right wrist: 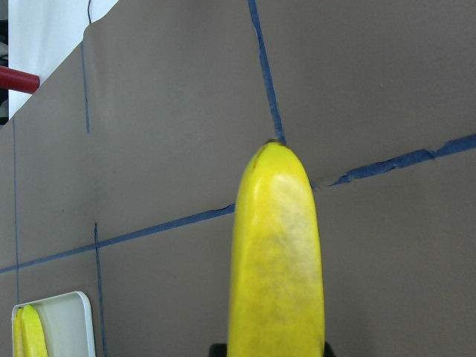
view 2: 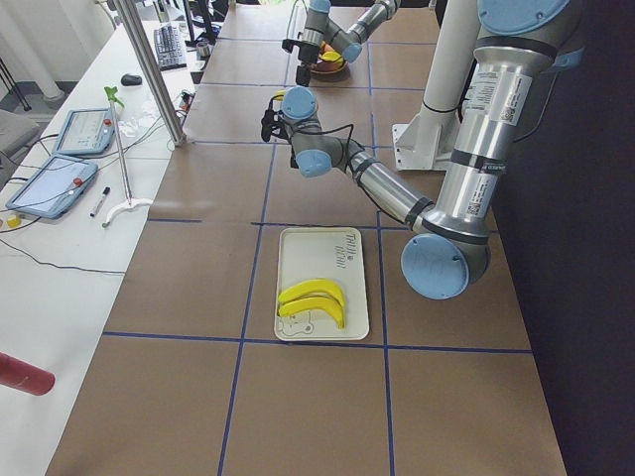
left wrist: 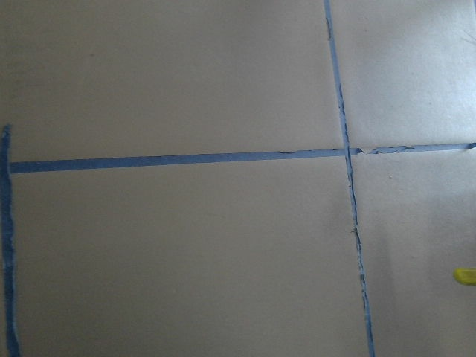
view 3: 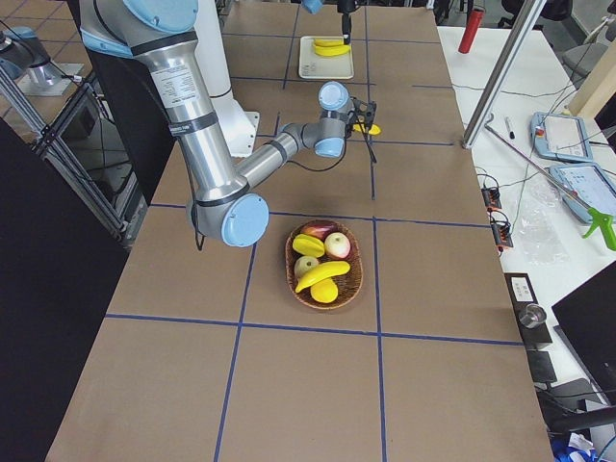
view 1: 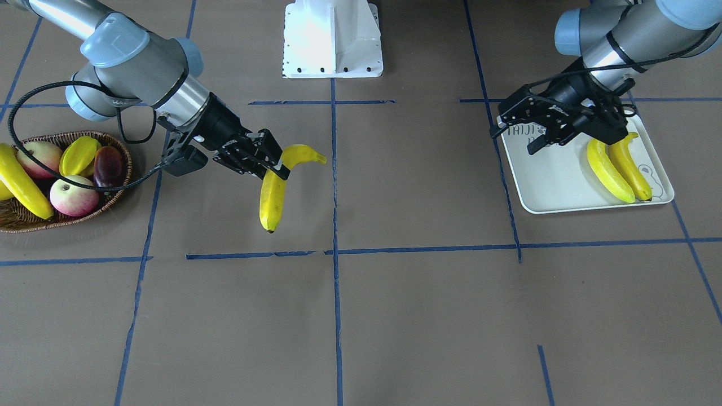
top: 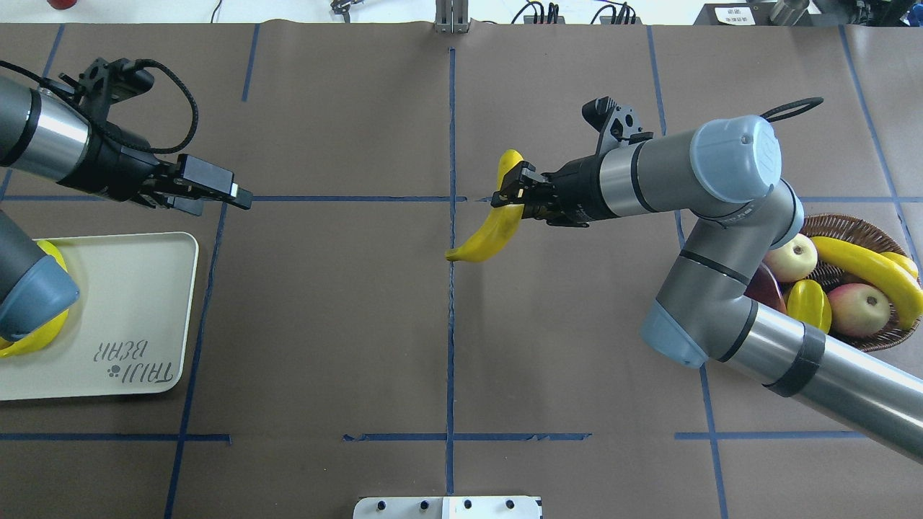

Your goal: Transfer all bananas from basket to plate

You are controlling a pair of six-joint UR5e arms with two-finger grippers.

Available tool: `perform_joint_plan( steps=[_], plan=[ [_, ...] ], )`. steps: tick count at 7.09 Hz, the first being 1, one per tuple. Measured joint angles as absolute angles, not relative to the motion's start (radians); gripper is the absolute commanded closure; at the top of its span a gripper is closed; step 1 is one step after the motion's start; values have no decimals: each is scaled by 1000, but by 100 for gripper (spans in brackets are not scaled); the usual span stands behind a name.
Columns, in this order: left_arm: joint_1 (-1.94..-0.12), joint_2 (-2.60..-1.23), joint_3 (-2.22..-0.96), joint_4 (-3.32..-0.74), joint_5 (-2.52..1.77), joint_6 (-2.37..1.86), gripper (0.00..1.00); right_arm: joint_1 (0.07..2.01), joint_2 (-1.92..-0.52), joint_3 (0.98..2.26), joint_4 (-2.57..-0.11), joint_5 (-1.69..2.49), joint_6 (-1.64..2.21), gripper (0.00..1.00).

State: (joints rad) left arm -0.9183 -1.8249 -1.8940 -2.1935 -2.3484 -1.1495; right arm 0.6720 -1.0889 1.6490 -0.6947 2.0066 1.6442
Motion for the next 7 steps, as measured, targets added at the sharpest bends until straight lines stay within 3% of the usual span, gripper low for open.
perform_joint_plan(
  steps=[5, 7],
  plan=[
    [-832, -1937, -1829, -2446, -2347, -1170, 0, 668, -985, 1576, -698, 2096, 1658, 84],
    [-803, -1960, -1737, -2672, -2345, -1120, 0, 663, -955, 1568, -715, 2113, 1658, 83]
  ],
)
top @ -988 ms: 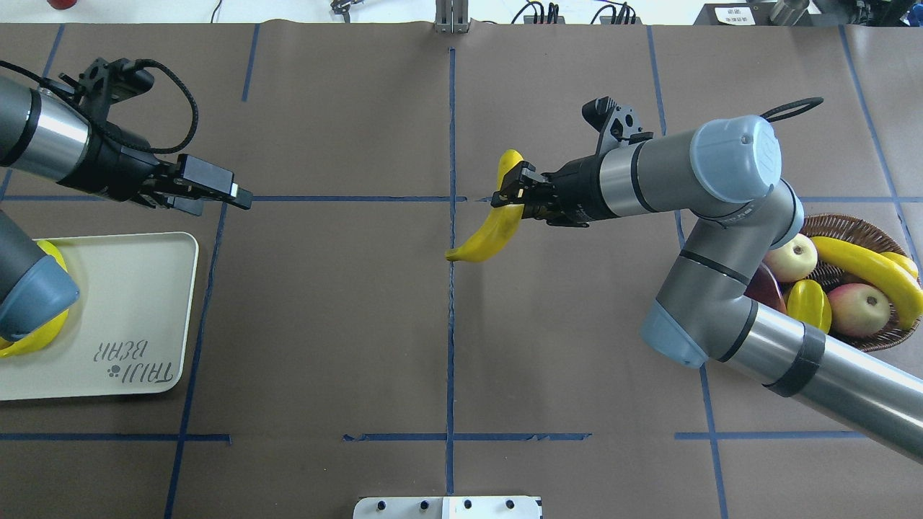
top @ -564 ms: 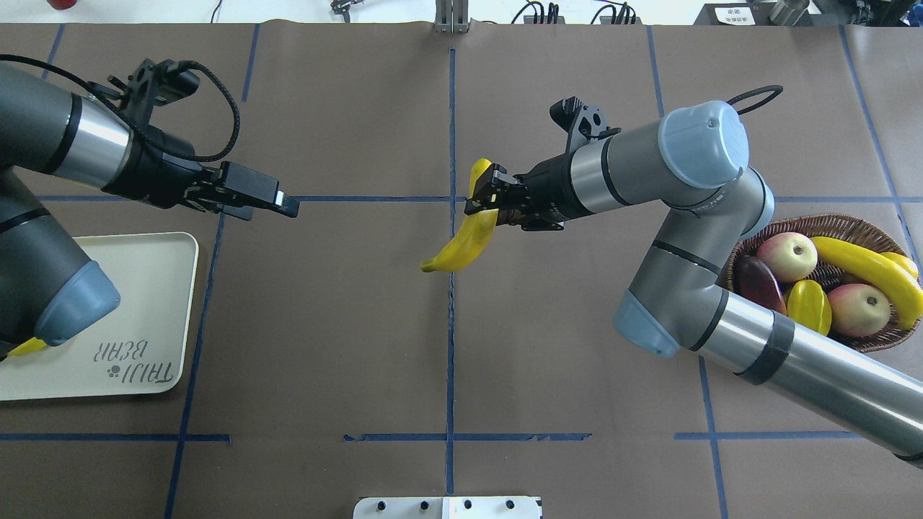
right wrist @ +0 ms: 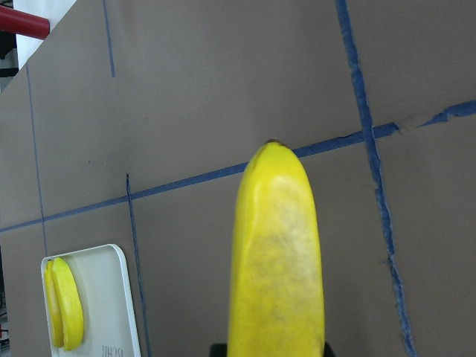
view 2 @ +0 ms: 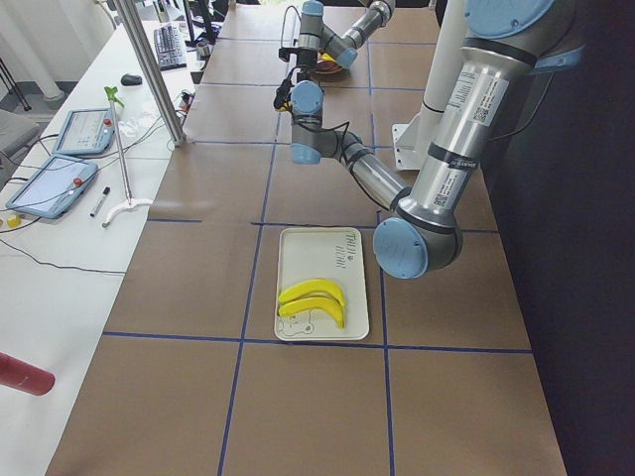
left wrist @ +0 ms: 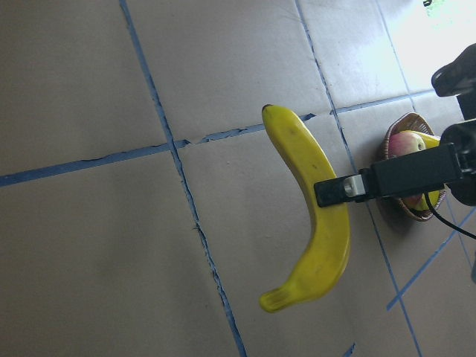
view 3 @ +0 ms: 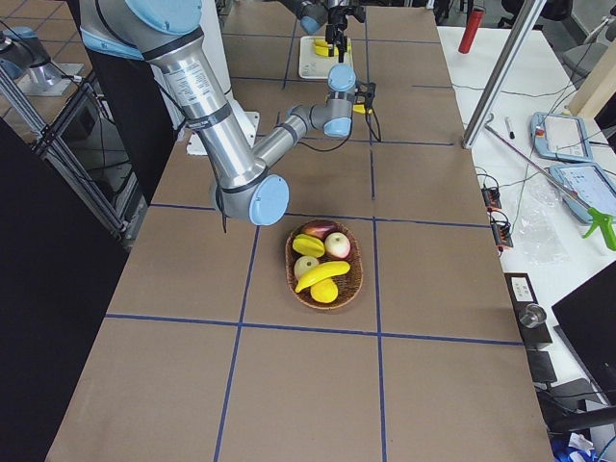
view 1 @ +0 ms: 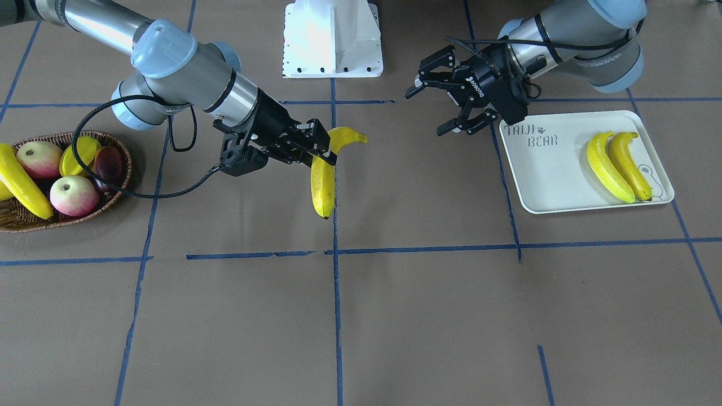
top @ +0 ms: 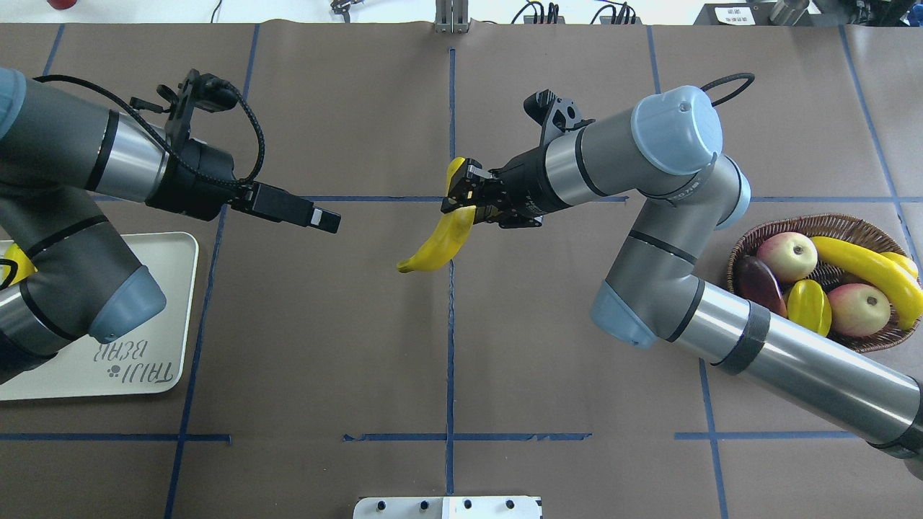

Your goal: Transfer all bananas from basket to plate

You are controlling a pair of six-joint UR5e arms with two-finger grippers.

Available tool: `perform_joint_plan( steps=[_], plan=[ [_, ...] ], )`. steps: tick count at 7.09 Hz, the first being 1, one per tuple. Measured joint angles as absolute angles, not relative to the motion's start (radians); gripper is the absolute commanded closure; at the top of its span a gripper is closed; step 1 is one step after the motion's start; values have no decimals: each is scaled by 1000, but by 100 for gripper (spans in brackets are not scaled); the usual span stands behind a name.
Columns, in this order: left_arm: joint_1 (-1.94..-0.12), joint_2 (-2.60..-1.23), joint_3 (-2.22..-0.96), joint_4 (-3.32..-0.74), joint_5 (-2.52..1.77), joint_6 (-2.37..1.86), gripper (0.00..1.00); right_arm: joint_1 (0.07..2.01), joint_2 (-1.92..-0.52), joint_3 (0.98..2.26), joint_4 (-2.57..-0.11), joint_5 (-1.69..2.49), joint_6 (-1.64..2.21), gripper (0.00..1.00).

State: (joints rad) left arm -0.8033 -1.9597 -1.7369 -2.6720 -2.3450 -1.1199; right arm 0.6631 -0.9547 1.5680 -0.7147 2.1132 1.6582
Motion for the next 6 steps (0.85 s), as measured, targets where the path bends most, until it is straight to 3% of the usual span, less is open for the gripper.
perform_joint_plan(
  steps=[6],
  plan=[
    [-702, -2015, -1671, -2811, -2246, -990, 0, 640, -926, 1567, -721, 2120, 1673, 81]
  ],
)
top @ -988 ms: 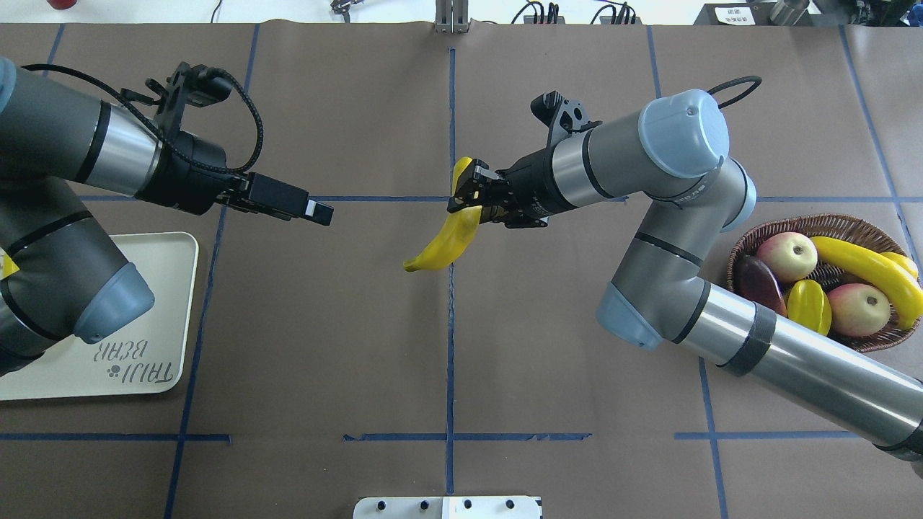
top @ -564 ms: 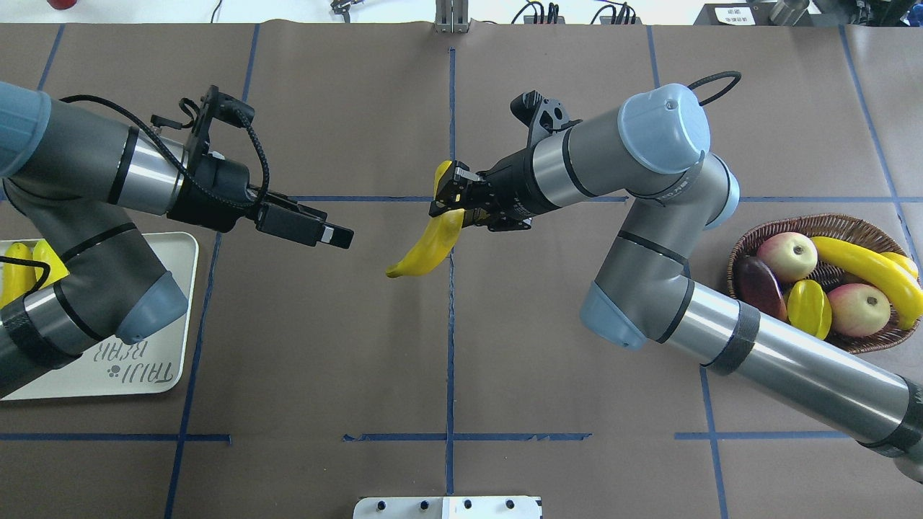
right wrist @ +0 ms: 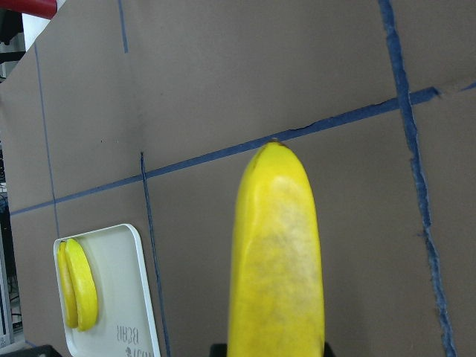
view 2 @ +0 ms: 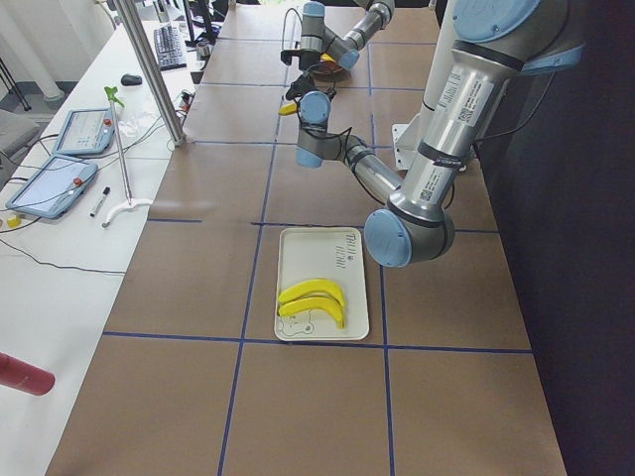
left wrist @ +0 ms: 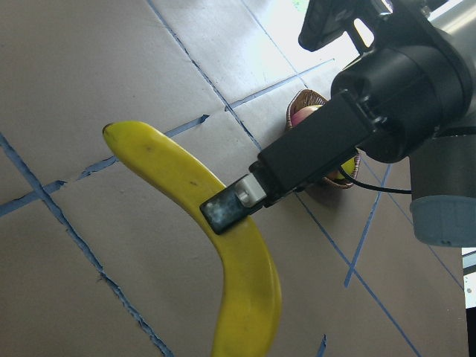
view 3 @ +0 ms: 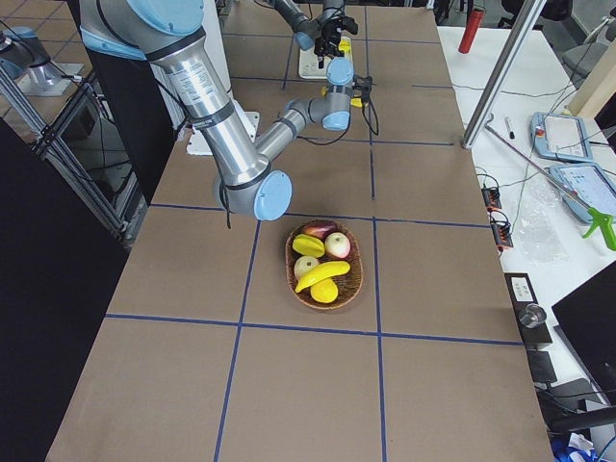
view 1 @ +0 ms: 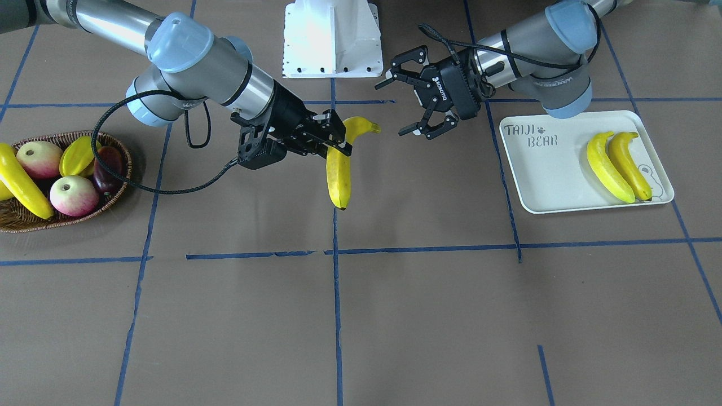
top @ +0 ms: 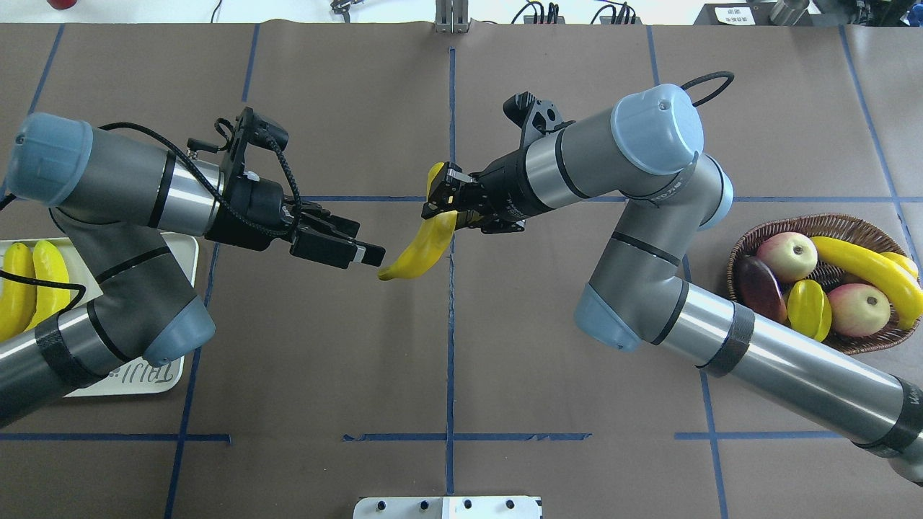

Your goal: Transfer all bananas from basket to plate

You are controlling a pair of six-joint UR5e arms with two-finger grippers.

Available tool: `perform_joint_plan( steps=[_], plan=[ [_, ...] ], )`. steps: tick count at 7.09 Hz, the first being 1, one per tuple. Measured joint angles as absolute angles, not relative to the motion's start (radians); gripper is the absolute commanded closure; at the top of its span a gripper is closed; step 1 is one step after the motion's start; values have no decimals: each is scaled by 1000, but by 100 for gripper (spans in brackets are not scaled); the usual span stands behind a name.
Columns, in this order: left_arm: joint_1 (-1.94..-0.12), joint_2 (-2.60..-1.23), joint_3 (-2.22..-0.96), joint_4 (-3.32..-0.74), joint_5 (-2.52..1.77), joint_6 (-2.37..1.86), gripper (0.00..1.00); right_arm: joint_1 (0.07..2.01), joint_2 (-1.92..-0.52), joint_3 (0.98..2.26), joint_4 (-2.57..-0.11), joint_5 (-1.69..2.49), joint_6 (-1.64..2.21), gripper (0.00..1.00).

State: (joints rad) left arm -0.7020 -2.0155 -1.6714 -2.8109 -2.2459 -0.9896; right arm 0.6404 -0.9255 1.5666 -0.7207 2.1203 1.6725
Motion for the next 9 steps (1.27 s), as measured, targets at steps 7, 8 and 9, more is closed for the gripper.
perform_joint_plan(
  steps=[7, 8, 9],
  plan=[
    [-602, -2018, -1649, -2817, -2125, -958, 15, 624, -903, 1576, -718, 2120, 1709, 78],
    [-598, -2018, -1646, -2817, -2119, -958, 21, 623, -901, 1576, -718, 2120, 1709, 78],
    [-596, -2019, -1644, -2818, -2117, -958, 28, 623, -900, 1577, -717, 2120, 1709, 78]
  ],
)
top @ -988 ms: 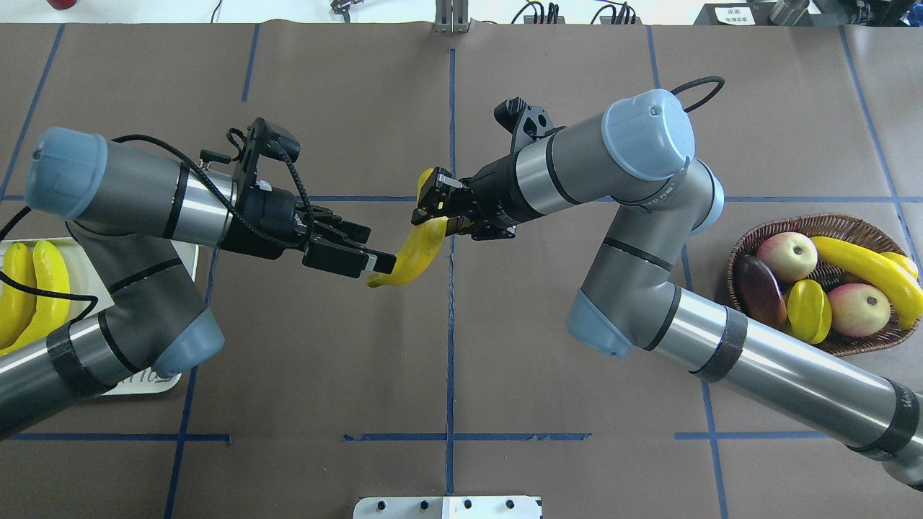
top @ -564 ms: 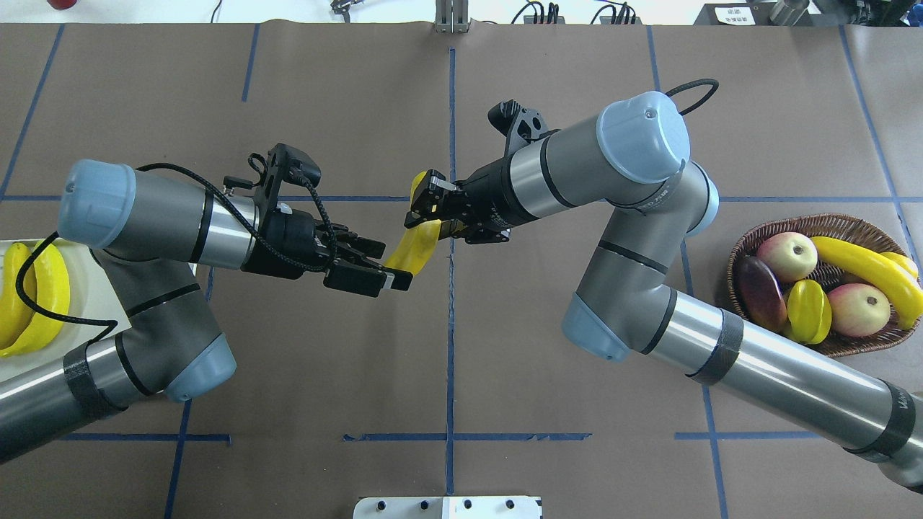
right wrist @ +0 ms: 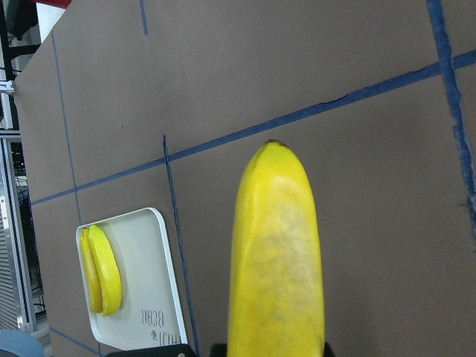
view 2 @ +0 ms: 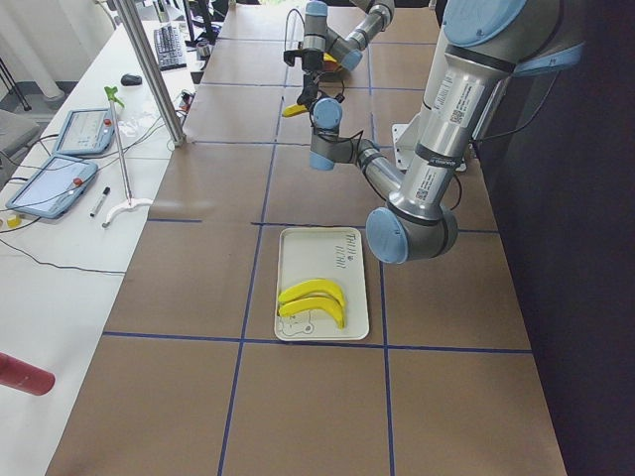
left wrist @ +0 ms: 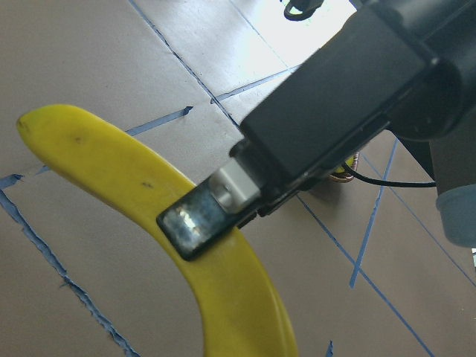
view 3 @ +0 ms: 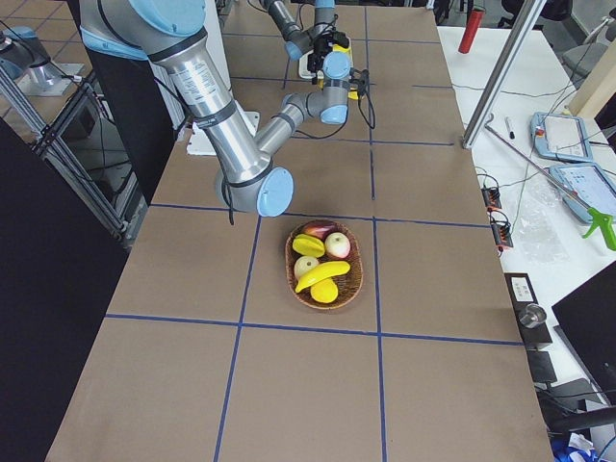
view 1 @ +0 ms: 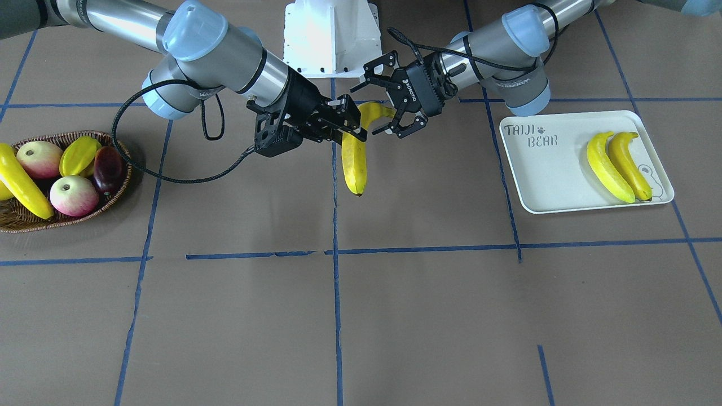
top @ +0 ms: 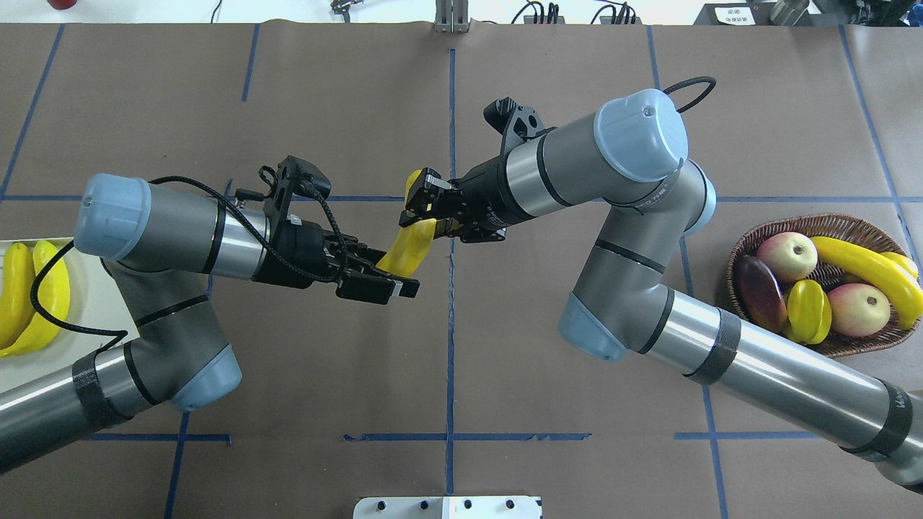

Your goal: Transfer all bananas from basket to plate

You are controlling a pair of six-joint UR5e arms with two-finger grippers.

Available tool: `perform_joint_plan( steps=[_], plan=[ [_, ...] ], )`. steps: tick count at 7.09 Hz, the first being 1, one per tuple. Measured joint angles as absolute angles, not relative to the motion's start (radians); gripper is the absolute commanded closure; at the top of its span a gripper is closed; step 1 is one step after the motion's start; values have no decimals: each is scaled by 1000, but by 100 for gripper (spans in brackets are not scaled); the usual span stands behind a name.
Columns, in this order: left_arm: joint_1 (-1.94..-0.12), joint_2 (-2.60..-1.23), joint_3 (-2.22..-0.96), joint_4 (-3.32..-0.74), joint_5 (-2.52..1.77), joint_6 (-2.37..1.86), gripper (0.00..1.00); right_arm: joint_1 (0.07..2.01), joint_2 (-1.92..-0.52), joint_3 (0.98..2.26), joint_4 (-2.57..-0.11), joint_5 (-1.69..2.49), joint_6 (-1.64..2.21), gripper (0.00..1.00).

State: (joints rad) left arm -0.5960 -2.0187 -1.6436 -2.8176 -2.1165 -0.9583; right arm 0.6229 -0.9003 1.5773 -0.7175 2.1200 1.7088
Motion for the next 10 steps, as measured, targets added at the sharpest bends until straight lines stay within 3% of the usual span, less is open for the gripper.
perform_joint_plan(
  steps=[6, 7, 8, 9, 10],
  plan=[
    [-595, -2017, -1642, -2820, -2115, -959, 49, 622, -900, 1580, -716, 2120, 1709, 77],
    [-596, -2017, -1642, -2821, -2115, -959, 54, 622, -900, 1580, -716, 2120, 1709, 72],
    [-597, -2016, -1642, -2822, -2115, -960, 63, 621, -900, 1580, -716, 2120, 1709, 64],
    [-597, -2016, -1642, -2823, -2115, -962, 77, 621, -900, 1580, -715, 2120, 1709, 45],
    [-598, -2015, -1643, -2825, -2116, -964, 87, 621, -900, 1581, -715, 2120, 1707, 0]
  ],
)
